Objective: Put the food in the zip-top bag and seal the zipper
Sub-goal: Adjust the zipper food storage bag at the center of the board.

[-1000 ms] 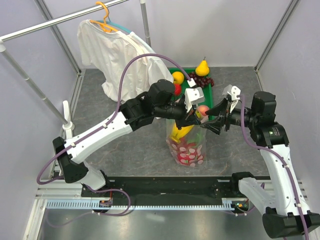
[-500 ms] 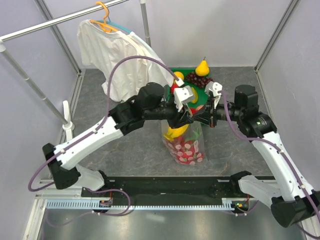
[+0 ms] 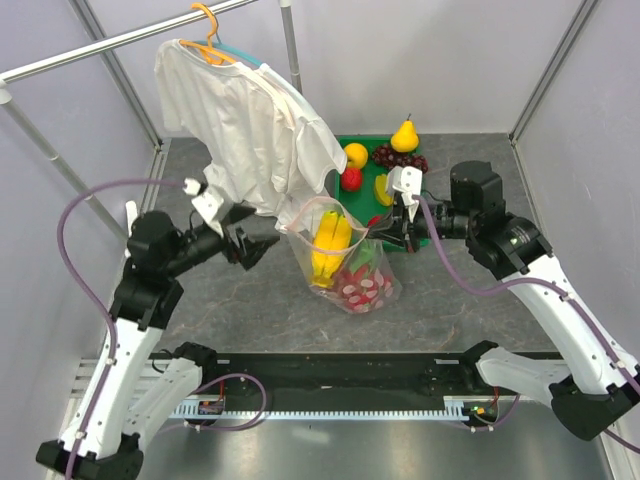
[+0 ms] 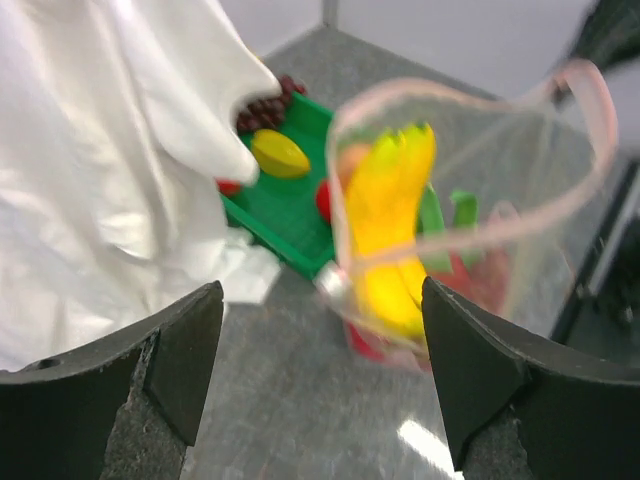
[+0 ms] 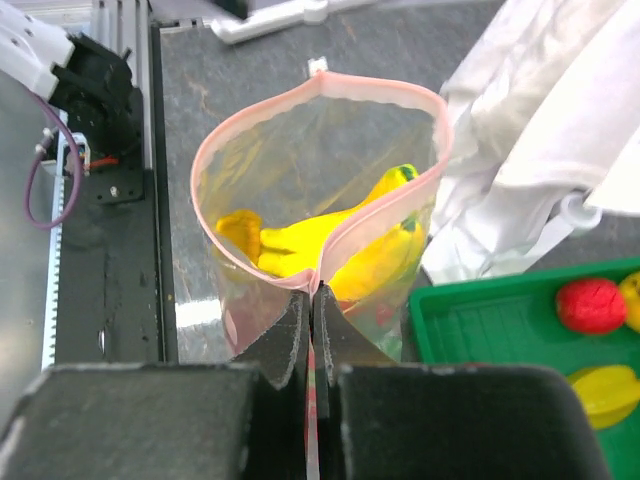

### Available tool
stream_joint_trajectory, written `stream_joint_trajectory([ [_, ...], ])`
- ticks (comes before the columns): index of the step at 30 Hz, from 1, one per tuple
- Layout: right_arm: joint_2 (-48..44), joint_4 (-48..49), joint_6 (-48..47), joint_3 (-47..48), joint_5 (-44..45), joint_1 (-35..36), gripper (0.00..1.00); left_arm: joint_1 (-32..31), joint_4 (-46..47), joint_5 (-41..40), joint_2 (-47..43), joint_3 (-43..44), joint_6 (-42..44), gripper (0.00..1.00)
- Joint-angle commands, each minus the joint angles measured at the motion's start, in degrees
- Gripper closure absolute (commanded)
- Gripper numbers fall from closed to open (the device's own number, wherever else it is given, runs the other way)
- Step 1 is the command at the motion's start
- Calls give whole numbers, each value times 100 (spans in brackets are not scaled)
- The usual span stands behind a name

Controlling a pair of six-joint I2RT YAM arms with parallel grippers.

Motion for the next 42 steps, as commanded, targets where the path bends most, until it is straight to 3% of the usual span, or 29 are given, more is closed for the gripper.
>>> stream_joint_trajectory([
  [1,-304,456,11,-542,284,24,100,137,-139,1269,-332,-891,1167,16],
  [4,-550,607,-5,-964,346,24,100,137,26,1426,-315,-1375,1537,17],
  [7,-909,598,-23,-1246,390,24,100,146,787,1839,-52,-1762,1363,17],
  [16,-1236,45,-392,-1343,426,24,100,155,3532,2227,1425,-2000,-850,18],
  [21,-1236,-88,-497,-1273,461,24,100,120,4613,2474,1838,-2017,-1221,17],
  [26,-1201,-149,-515,-1229,452,24,100,49,4887,2342,2260,-1930,-1195,22],
  [34,-1105,-316,-620,-1106,426,24,100,67,4764,3106,2761,-1465,-308,23],
  [39,-1025,-536,-867,-1001,390,24,100,58,5036,3624,3121,-1227,-579,22],
  [40,-1016,-536,-884,-983,399,24,100,58,5063,3686,3165,-1157,-571,24],
  [42,-1034,-545,-919,-974,469,24,100,58,5081,3879,3324,-1121,-563,39],
])
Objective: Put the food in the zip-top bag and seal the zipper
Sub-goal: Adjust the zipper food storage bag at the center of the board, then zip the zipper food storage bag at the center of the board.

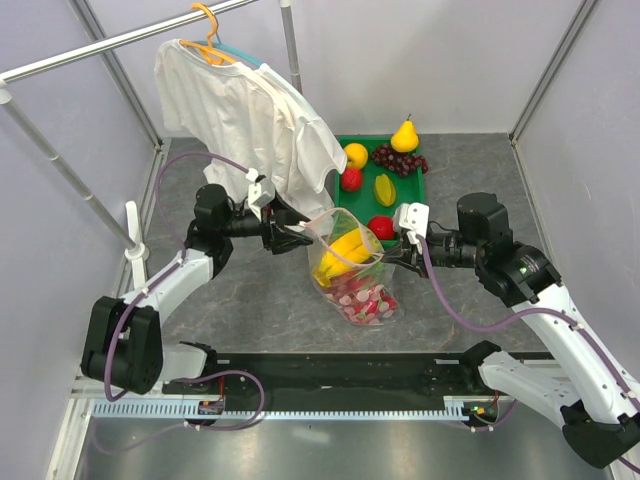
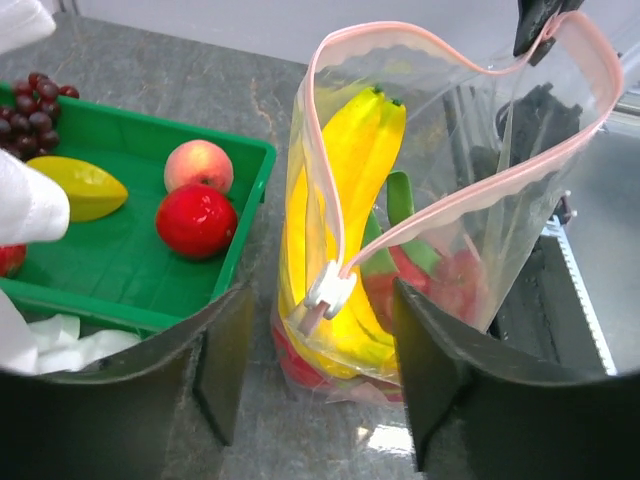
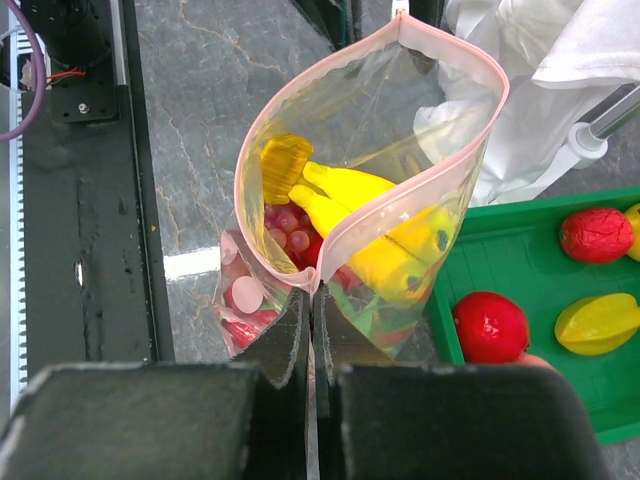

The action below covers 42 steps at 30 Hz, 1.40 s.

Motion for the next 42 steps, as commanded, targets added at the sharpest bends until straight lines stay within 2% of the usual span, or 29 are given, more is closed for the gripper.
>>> stream_joint_trajectory([
  [1,-18,-132,-233,261,32,32,100,-20,392,668,262,302,93,47],
  [2,-18,-132,-233,261,76,24,100,-20,392,817,288,311,84,63],
  [7,79,-9,66,427,498,15,100,50,77,950,-115,284,-38,95],
  [11,149,-26,-40,507,753,-160,100,120,-783,924,-554,609,-83,98],
  [12,176,-35,-57,533,762,-205,100,111,-1368,916,-651,836,117,98],
  [14,272,-113,-57,551,893,-275,100,103,-1933,828,-704,1074,538,98],
  [15,325,-175,-66,612,1007,-275,98,103,-2763,775,-705,1380,837,98],
  [16,369,-263,-118,673,1269,-275,91,94,-3146,688,-705,1505,1066,98],
  [18,518,-456,-110,997,1421,-293,64,67,-4015,608,-705,1787,1726,98],
  [19,545,-483,-14,1130,1439,-293,46,33,-4263,443,-705,1848,1928,98],
  [20,580,-483,30,1253,1378,-293,15,-46,-4440,363,-713,1945,2226,98],
  [21,589,-448,83,1506,1299,-293,5,-108,-4520,257,-731,1954,2290,98],
  [22,658,-422,162,1622,1020,-284,3,-178,-4703,47,-740,1981,2369,98],
  [25,939,-369,320,2097,465,-284,2,-538,-4968,-286,-862,2016,2738,98],
  [28,1107,288,872,2168,-204,-232,8,-618,-5144,-429,-942,2042,2835,98],
  [30,1151,1245,1479,1924,-258,-30,16,-688,-5320,-499,-977,2121,2827,98],
  [33,1458,1784,1665,1860,-161,462,22,-759,-5426,-526,-995,2235,2739,98],
  [37,1845,1785,1139,2018,93,1051,22,-776,-5426,-517,-1082,2306,2765,98],
  [42,2249,1416,339,2317,507,1640,30,-785,-5461,-535,-1127,2411,2827,98],
])
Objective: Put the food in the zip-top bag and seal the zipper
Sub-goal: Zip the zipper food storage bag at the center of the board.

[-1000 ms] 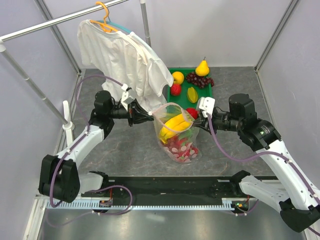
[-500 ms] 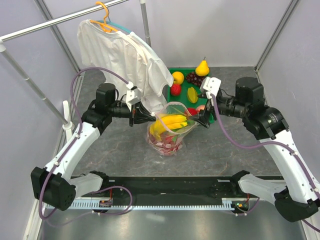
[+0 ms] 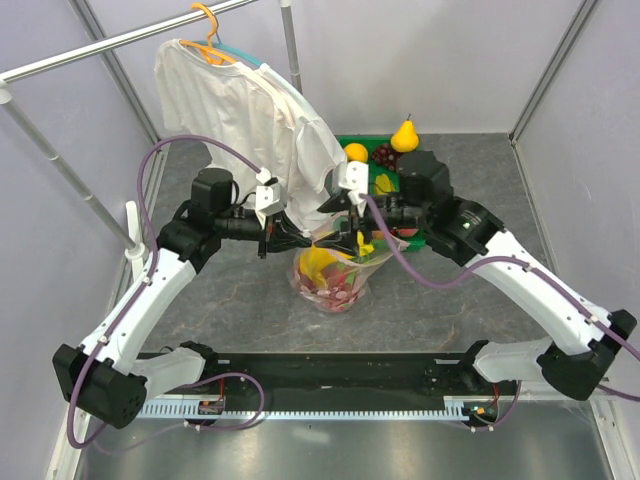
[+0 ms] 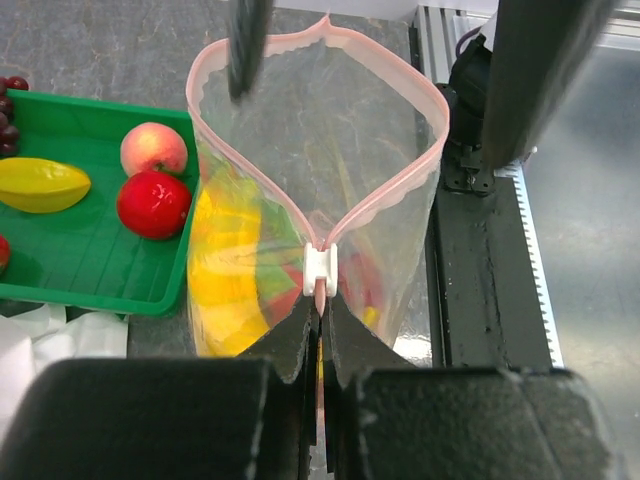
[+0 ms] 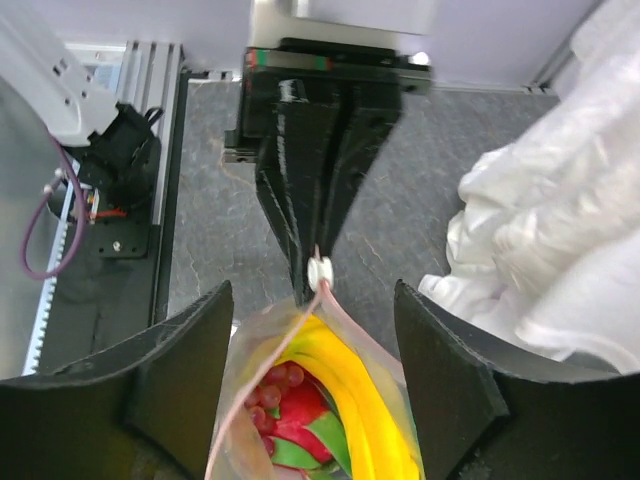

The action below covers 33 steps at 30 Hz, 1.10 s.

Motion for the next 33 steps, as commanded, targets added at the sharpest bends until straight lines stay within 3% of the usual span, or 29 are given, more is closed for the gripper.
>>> stream_joint_trajectory([
  [1,300,3,-687,381,275,333,32,-38,-69,16,-187,350,234,98],
  [13,600,-278,-1127,407,601,633,55,-64,-139,69,-319,386,445,98],
  [22,670,-804,-1329,636,732,641,98,-38,-157,-107,-424,298,446,98],
  [33,-50,-1517,-1514,21,1269,203,100,147,151,-441,-1013,-45,129,98],
])
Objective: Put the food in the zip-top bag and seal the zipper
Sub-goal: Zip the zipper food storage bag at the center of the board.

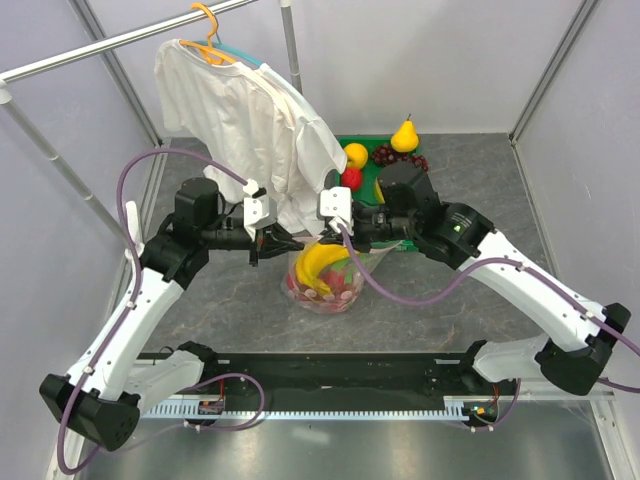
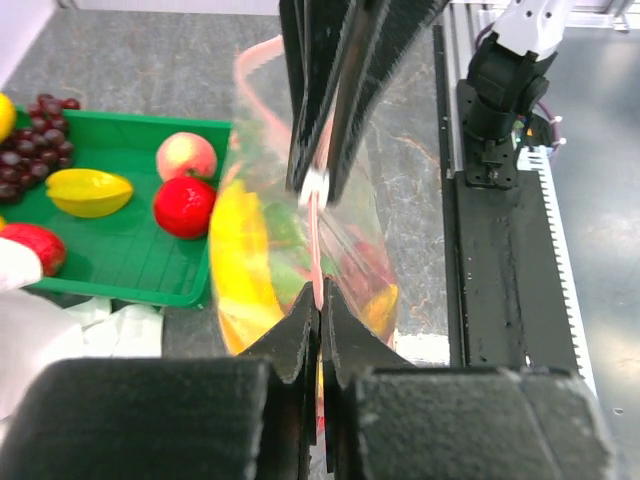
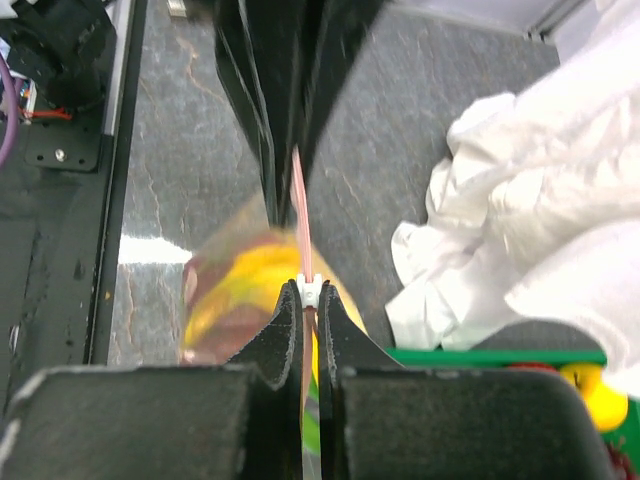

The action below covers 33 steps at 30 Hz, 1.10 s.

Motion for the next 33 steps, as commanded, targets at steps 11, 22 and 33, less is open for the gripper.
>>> stream_joint_trajectory([
  [11,-982,-1770,-773,-556,479,-1188,100,540,654,-684,-583,-80,-715,98],
  [22,-1501,-2649,-1064,-1022,911,-1575,100,830,804,-1246,-347,-19,-1023,98],
  [33,-1607,-3001,-1047,-961,815,-1707,100,874,874,-1089,-223,7,-1059,98],
])
